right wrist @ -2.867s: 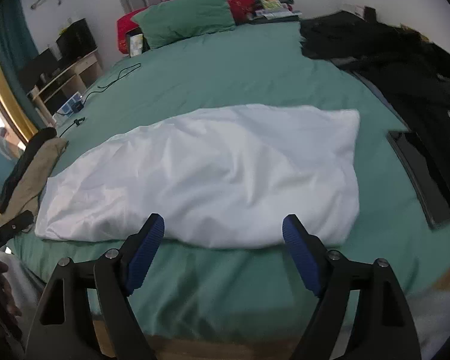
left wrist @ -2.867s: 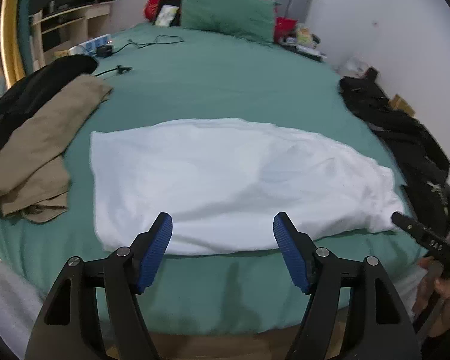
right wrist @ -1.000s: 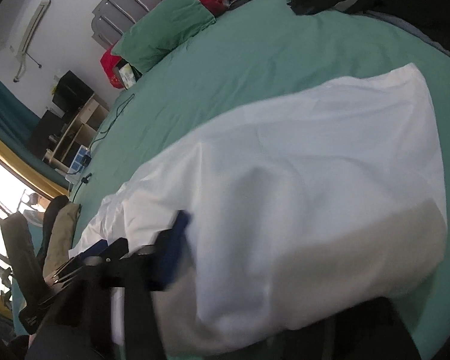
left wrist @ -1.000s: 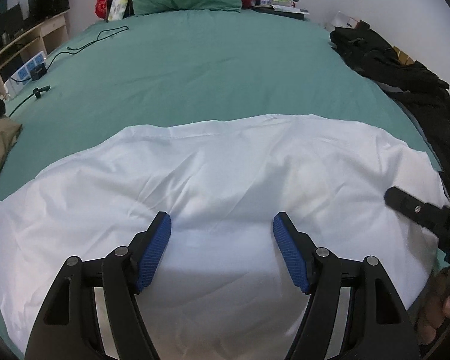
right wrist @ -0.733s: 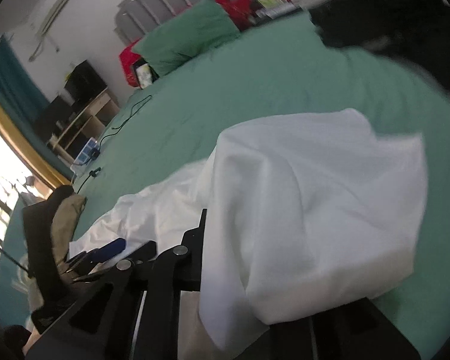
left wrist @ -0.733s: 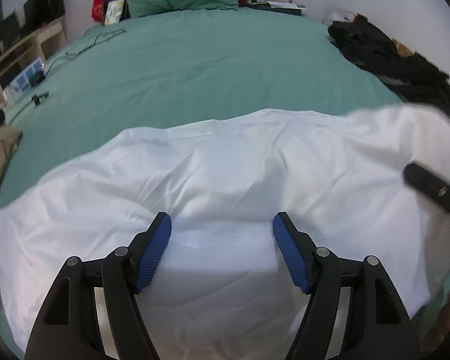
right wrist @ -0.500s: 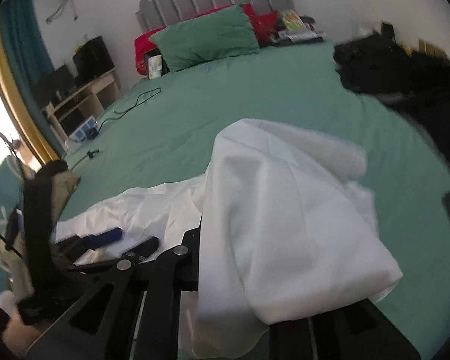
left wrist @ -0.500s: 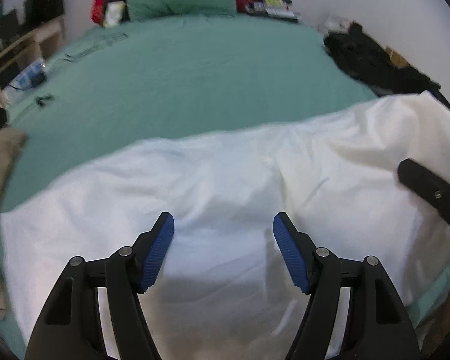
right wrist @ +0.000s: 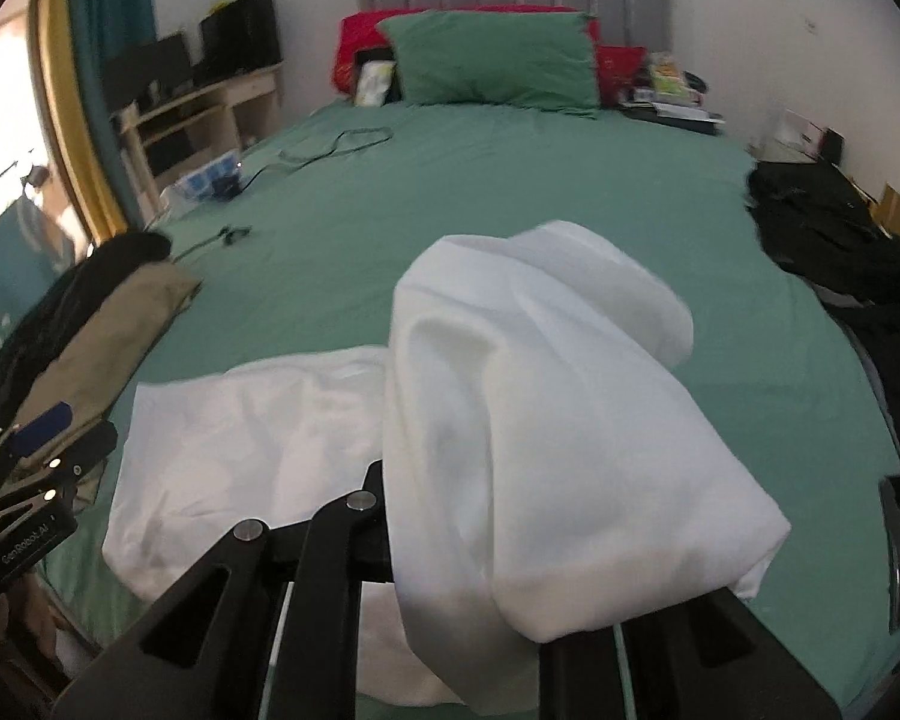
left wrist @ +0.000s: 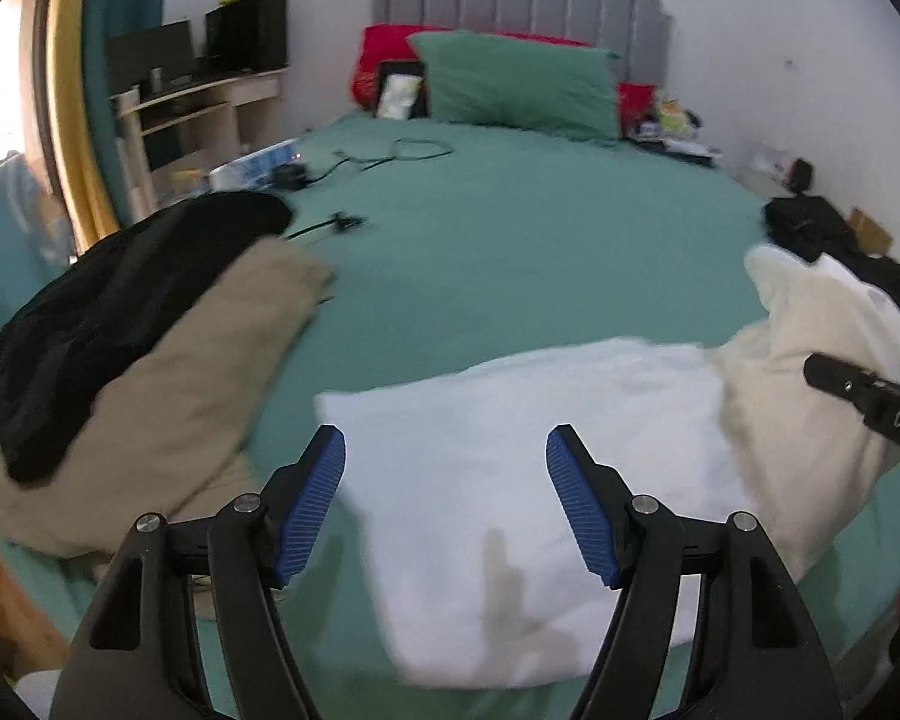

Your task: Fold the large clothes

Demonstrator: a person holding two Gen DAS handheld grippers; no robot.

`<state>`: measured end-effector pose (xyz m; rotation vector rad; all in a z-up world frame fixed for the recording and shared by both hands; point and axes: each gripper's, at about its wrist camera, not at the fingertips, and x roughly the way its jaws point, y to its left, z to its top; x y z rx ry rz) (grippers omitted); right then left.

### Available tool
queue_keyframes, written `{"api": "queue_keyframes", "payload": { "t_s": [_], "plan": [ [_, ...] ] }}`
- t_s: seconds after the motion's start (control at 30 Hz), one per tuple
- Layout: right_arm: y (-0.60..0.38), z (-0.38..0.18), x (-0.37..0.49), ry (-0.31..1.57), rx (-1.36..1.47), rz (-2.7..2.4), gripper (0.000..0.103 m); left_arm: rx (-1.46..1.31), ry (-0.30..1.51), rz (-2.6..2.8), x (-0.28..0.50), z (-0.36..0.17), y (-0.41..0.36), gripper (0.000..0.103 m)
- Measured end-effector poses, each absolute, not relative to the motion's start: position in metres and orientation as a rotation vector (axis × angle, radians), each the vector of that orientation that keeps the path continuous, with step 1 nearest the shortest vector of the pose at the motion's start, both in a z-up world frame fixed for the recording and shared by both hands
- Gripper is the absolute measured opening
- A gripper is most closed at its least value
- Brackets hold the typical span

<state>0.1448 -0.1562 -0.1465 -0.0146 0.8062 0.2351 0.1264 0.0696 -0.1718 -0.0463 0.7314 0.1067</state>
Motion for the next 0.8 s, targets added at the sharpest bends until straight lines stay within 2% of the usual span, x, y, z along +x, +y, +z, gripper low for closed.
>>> {"api": "queue_keyframes", "payload": {
  "t_s": [0.23,0.43,0.5,0.6,0.67,0.8],
  "plan": [
    [-0.087,-0.176,0.147,0.935,-0.051,0.341,0.023,-0.125,0.754,0.149,0.123,-0.181,0.110,0.073],
    [-0.048,-0.186,0.136,0.961,-0.163,0.423,0.041,-0.183,0.800,0.171,0.126,-0.194,0.130,0.073],
    [-0.037,-0.186,0.128,0.958,-0.217,0.488,0.049,-0.214,0.796,0.178,0.126,-0.193,0.136,0.073],
    [-0.019,-0.184,0.105,0.901,-0.390,0.570,0.056,-0.239,0.783,0.192,0.125,-0.191,0.144,0.073],
    [-0.014,-0.185,0.089,0.868,-0.465,0.608,0.057,-0.247,0.778,0.202,0.126,-0.191,0.147,0.073],
    [-0.029,-0.175,0.077,0.868,-0.417,0.635,0.057,-0.248,0.761,0.217,0.123,-0.189,0.150,0.073]
  ]
}}
